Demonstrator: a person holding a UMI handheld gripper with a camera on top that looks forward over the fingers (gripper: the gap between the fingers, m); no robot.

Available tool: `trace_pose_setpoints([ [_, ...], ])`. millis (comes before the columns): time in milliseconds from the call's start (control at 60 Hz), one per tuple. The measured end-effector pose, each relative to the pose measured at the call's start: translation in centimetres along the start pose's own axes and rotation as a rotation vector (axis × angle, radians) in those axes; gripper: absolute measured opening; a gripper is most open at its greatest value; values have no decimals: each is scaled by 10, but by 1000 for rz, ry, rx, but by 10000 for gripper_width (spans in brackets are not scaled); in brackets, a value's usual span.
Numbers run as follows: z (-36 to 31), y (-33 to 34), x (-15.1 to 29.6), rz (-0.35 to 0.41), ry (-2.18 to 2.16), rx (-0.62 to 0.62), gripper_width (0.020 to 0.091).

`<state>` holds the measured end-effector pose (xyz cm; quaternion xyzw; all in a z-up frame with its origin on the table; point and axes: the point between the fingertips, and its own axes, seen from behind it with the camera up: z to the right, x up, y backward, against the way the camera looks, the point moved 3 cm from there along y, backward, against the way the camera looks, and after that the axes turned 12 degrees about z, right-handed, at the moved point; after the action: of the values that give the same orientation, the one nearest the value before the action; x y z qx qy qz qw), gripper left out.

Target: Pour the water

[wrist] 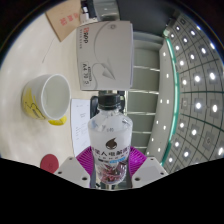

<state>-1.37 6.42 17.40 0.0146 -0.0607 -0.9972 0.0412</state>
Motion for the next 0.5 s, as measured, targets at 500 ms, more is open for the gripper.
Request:
trace_pose_setpoints([
  [500,-35,23,-39,31,-1332,81,418],
])
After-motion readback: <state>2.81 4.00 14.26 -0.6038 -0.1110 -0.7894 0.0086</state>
